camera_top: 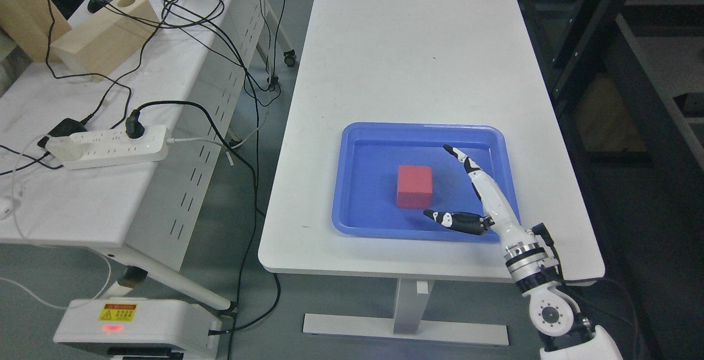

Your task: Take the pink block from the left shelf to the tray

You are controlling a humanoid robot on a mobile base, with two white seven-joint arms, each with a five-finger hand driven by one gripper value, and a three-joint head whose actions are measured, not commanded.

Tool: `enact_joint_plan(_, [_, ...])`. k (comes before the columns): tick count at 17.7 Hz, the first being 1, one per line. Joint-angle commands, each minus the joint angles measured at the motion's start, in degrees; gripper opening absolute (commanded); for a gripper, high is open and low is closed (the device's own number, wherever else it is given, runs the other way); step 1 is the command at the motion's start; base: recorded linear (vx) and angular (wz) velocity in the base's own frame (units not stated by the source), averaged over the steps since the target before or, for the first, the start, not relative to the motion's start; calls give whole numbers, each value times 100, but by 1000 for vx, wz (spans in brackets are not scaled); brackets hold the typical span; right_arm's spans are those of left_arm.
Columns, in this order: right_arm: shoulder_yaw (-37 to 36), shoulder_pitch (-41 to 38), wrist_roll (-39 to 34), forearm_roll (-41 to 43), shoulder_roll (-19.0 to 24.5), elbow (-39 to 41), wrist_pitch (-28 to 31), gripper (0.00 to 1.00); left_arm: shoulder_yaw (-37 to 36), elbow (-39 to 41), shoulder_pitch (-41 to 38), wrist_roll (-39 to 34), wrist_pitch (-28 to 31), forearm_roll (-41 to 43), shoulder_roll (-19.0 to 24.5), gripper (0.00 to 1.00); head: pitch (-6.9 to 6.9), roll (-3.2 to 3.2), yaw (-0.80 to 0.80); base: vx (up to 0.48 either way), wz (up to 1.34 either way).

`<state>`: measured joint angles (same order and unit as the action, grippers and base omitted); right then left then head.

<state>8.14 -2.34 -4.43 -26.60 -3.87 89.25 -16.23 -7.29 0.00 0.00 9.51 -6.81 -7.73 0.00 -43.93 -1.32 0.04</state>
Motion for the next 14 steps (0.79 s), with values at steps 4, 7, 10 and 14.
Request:
enact_joint_plan(4, [-787, -56, -14, 2528, 53, 5, -99, 99, 0, 100, -114, -2, 4, 0, 100, 100, 0, 0, 0, -128, 0])
enact_joint_plan(7, [-796, -74, -5, 2528, 45, 5, -99, 99, 0, 100, -114, -2, 4, 0, 100, 100, 0, 0, 0, -137, 1])
enact_joint_plan(10, [-788, -74, 4, 2528, 53, 5, -99, 99, 0, 100, -114, -2, 4, 0, 100, 100, 0, 0, 0, -163, 53])
enact_joint_plan(14, [-840, -65, 74, 2546, 281, -22, -82, 99, 0, 100, -114, -2, 4, 0, 100, 100, 0, 0, 0, -193, 117])
